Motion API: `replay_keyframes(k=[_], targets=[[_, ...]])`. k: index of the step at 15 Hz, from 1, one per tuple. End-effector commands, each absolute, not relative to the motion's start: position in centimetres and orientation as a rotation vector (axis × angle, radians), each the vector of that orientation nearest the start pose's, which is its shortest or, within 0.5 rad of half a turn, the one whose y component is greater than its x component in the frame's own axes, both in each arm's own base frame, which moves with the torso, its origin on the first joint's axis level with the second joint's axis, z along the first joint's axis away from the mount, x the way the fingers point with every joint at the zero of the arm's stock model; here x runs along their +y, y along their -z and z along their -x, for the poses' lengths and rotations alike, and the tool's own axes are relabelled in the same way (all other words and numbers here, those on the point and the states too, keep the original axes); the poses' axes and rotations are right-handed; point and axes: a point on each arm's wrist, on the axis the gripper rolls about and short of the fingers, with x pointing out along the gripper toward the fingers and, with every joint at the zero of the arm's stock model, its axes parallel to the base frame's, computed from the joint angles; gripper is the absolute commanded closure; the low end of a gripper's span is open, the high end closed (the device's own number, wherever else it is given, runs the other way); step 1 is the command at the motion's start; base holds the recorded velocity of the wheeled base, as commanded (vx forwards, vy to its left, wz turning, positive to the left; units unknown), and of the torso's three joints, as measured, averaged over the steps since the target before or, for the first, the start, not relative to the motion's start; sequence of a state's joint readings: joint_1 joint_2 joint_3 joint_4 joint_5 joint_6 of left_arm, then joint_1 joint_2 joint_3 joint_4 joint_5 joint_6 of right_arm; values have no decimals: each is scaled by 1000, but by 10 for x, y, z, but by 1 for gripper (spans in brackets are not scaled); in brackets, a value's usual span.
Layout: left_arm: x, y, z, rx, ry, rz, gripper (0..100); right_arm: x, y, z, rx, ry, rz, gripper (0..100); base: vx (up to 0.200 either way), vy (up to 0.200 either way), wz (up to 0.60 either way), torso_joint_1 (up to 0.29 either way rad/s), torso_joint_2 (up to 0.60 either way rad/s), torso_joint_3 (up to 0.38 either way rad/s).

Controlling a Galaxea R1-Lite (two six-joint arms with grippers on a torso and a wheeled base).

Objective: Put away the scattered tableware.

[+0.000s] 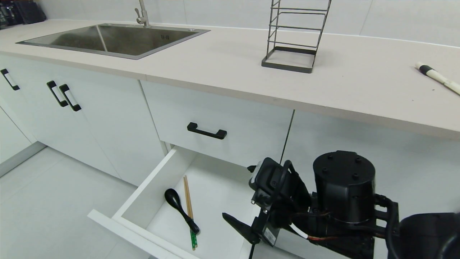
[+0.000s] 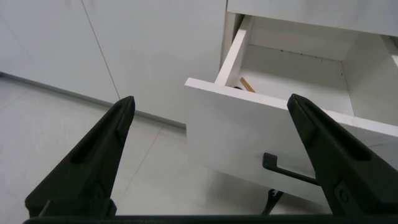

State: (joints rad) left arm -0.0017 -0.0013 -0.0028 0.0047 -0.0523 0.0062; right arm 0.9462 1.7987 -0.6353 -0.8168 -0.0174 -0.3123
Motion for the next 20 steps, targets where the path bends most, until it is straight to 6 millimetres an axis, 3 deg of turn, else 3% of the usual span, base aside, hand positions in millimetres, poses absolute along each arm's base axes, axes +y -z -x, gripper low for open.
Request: replay_keyframes(k=[1,3,5,8,11,14,18,20], targets=[[-1,-75,23,3,54,-6,0,234,-133,-172,159,-977,450,0,0,0,0,0,0,0],[-1,-76,23,1,54,-6,0,219,-140,-161,144,-976,441,0,0,0,0,0,0,0],[-1,-76,23,1,54,-6,0,182,-152,-135,108,-988,411,0,0,0,0,0,0,0],[-1,-75,23,3,54,-6,0,135,-156,-112,122,-991,349,0,0,0,0,0,0,0],[-1,-76,23,1,54,-6,0,91,-135,-107,301,-926,127,0,0,0,0,0,0,0],[-1,-76,23,0,54,-6,0,61,-123,-76,183,-923,167,0,0,0,0,0,0,0],[-1,-75,23,3,61,-12,0,21,-130,-40,-4,-645,149,0,0,0,0,0,0,0],[-2,-78,23,-25,79,-50,0,10,-123,-13,-85,-495,151,0,0,0,0,0,0,0]])
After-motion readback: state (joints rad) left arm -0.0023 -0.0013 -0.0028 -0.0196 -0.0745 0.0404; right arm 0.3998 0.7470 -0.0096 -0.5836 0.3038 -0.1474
